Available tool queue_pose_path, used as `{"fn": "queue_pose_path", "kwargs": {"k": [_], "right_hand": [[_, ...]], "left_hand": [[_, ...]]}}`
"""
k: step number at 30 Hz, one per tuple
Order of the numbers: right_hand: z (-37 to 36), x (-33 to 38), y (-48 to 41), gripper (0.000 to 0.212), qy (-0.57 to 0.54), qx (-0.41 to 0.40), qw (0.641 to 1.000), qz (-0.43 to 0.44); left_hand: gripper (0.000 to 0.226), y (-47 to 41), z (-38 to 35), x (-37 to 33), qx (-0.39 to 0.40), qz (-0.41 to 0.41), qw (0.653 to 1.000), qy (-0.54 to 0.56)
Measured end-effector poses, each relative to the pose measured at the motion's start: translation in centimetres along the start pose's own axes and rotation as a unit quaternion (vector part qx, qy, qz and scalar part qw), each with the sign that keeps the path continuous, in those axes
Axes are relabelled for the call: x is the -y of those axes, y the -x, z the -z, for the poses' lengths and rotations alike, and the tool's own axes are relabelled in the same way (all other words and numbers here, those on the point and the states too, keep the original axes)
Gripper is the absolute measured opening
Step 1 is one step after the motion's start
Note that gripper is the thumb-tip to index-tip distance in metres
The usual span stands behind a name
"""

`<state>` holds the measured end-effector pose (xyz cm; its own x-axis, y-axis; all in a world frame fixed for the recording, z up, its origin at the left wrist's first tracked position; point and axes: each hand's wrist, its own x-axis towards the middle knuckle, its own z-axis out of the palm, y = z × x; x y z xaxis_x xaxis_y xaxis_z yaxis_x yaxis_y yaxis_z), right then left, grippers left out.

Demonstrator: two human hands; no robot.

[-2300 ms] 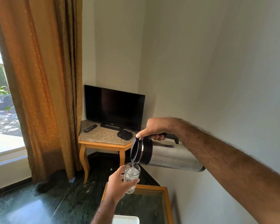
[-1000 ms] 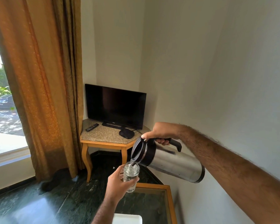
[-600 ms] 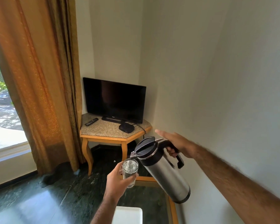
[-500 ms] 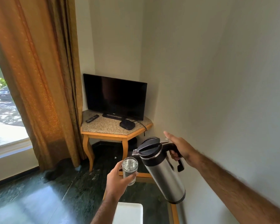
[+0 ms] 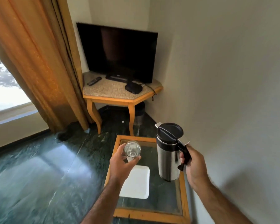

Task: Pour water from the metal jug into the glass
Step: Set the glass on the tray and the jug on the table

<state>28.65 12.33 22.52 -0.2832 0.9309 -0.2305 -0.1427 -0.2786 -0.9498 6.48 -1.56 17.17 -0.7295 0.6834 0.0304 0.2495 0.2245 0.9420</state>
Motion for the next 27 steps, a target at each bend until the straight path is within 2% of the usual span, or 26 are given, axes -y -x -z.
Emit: {"fn": "queue_pose_path", "kwargs": {"k": [6,10,15,27], "right_hand": [[1.8,-7.3,-1.6,0.043,-0.058,-0.035,0.998,-0.016],[3.3,-11.8,-2.7,0.053,-0.085,-0.064,0.994,-0.021],[4.8,-17.3,-4.4,0.041,-0.116,-0.095,0.988,-0.029],[8.1,-28.4,-7.8,0.044,-0.128,-0.128,0.983,-0.035]], "left_hand": [[0.068,0.1,-2.3,8.3,0.014,0.049,0.998,-0.031],[0.066,-0.3,-4.1,13.7,0.024,0.073,0.996,-0.045],[0.063,-0.4,-6.5,19.8,0.033,0.095,0.993,-0.059],[0.065,-1.4,-11.2,33.2,0.056,0.128,0.985,-0.104]]}}
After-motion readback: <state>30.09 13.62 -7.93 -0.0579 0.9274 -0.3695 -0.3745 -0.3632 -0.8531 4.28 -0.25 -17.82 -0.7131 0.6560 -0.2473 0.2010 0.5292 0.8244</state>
